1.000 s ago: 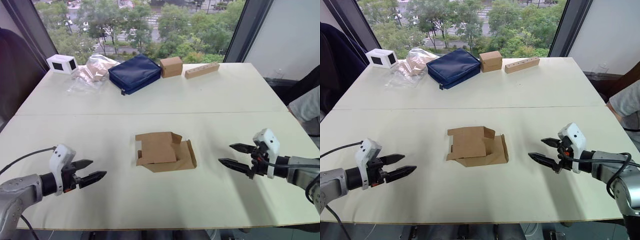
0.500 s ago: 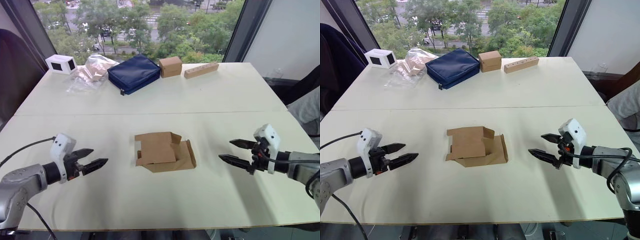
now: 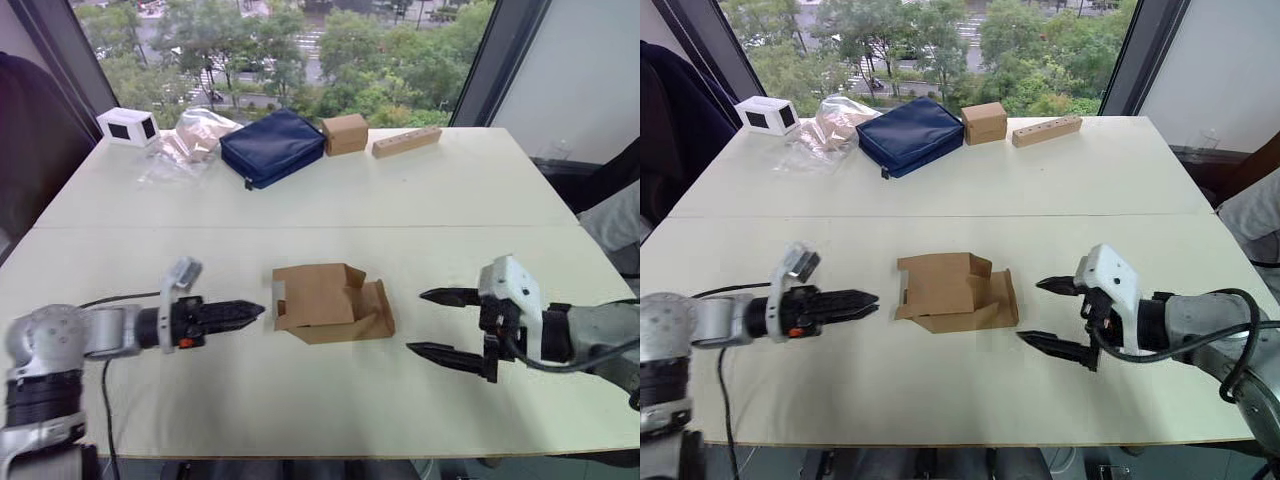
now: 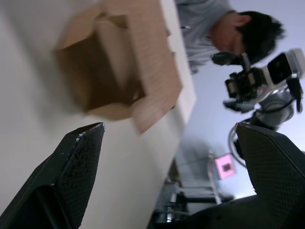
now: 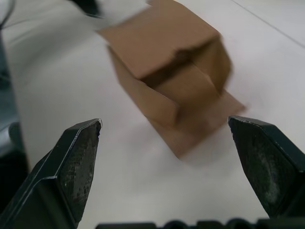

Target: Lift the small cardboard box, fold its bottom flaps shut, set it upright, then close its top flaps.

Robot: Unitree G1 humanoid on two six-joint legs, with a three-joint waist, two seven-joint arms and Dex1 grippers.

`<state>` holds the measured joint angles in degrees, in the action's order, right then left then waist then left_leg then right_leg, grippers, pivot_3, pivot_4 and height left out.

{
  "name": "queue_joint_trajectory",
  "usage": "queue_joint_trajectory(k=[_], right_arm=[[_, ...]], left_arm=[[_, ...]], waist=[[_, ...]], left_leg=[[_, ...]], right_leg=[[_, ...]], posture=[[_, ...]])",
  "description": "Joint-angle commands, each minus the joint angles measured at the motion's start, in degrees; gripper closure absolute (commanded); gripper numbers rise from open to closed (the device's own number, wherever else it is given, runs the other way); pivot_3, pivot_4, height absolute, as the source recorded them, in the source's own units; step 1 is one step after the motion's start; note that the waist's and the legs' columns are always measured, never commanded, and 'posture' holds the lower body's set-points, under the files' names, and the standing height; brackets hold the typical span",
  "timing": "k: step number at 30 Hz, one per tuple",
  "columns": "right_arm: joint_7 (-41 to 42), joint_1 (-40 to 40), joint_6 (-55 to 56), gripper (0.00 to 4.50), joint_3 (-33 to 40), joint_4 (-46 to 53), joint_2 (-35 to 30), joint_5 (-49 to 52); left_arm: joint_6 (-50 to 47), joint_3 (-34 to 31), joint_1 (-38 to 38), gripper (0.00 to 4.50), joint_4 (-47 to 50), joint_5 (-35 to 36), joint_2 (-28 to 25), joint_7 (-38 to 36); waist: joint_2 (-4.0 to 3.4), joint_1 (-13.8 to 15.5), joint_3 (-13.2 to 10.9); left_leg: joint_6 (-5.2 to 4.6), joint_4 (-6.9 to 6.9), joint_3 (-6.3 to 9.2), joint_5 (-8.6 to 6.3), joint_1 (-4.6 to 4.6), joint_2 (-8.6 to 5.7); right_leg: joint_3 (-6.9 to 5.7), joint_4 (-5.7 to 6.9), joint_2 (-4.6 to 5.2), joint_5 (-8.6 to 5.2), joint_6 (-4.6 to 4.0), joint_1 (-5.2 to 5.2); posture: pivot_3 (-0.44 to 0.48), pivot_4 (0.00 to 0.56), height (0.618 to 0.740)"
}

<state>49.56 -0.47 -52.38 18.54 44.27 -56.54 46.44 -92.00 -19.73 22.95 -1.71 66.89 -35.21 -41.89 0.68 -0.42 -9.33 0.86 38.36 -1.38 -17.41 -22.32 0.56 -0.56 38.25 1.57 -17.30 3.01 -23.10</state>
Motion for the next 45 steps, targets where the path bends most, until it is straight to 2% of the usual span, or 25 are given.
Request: queue_joint_trajectory(k=[1, 6, 18, 22, 24, 31, 39, 44, 45], right_arm=[[-1.98, 0.99, -0.72, 0.03, 0.83, 4.7, -0.55, 2.29], [-5.45, 3.92, -1.63, 0.03, 2.57, 7.51, 0.13, 3.52], [-11.27, 1.4, -2.69, 0.03, 1.96, 6.64, -0.65, 7.56], [-12.16, 1.97, -3.11, 0.0, 2.59, 6.65, -1.02, 8.22], [-12.33, 2.14, -3.07, 0.0, 2.63, 6.68, -1.19, 8.34], [-13.3, 2.26, -2.94, 0.0, 2.29, 7.41, -1.41, 9.65], [-12.12, 5.34, -0.7, 0.0, 2.88, 6.07, -0.16, 8.71], [-15.03, 3.52, 2.87, 0.0, 6.96, 1.26, 6.47, 14.41], [-15.79, 2.65, 3.67, 0.27, 7.53, 0.23, 7.75, 14.97]], left_arm=[[-0.5, 0.04, 3.66, 0.0, -2.77, 1.68, 2.91, 2.94], [1.08, 1.72, 6.76, 0.0, -5.88, -0.95, 8.1, 4.54], [6.99, 7.17, 6.55, 0.0, -6.99, -4.88, 12.42, 1.15], [6.15, 6.63, 6.32, 0.97, -7.11, -3.94, 13.59, 1.21], [6.03, 6.28, 6.4, 1.88, -7.32, -3.84, 14.08, 1.43], [6.94, 6.01, 7.62, 4.46, -8.8, -4.91, 15.23, 2.22], [9.0, 7.41, 7.19, 4.46, -5.44, -5.12, 13.62, -0.58], [18.51, 11.54, 10.41, 4.46, 0.37, -10.58, 6.81, -6.99], [20.47, 12.43, 11.62, 4.49, 1.11, -11.77, 5.31, -8.58]], waist=[[0.01, -0.09, 0.0], [0.01, 0.04, 0.01], [0.02, -0.01, 0.01], [0.02, 0.02, 0.01], [0.02, 0.01, 0.01], [0.02, 0.02, 0.01], [0.02, 0.03, 0.01], [0.04, -0.1, 0.0], [0.04, -0.06, 0.0]], left_leg=[[0.0, 0.0, 0.0, 0.0, 0.0, -0.01], [0.06, 0.02, 0.0, 0.04, 0.01, -0.01], [0.14, 0.05, 0.0, 0.08, 0.0, -0.01], [0.15, 0.05, 0.0, 0.09, -0.01, -0.01], [0.13, 0.05, 0.0, 0.08, -0.01, -0.01], [0.12, 0.07, 0.0, 0.07, -0.01, -0.01], [0.12, 0.08, 0.0, 0.07, -0.02, -0.01], [0.16, 0.09, 0.0, 0.1, 0.0, 0.01], [0.17, 0.09, 0.0, 0.1, -0.01, 0.01]], right_leg=[[0.0, -0.01, 0.0, 0.0, 0.0, 0.0], [0.0, 0.02, 0.0, 0.0, 0.0, 0.0], [0.0, 0.03, -0.03, 0.0, 0.0, 0.0], [0.01, 0.03, -0.03, 0.0, 0.0, 0.0], [0.01, 0.03, -0.03, 0.0, 0.0, 0.0], [0.01, 0.04, -0.05, 0.0, 0.0, 0.0], [0.01, 0.04, -0.05, 0.0, 0.0, 0.0], [0.01, 0.05, -0.07, 0.0, 0.0, 0.0], [0.01, 0.06, -0.07, 0.0, 0.0, 0.0]], posture=[[0.0, 0.15, 0.74], [0.0, 0.15, 0.74], [0.0, 0.15, 0.74], [0.0, 0.15, 0.74], [0.0, 0.15, 0.74], [0.0, 0.15, 0.74], [0.0, 0.15, 0.74], [0.0, 0.15, 0.74], [0.0, 0.15, 0.74]])
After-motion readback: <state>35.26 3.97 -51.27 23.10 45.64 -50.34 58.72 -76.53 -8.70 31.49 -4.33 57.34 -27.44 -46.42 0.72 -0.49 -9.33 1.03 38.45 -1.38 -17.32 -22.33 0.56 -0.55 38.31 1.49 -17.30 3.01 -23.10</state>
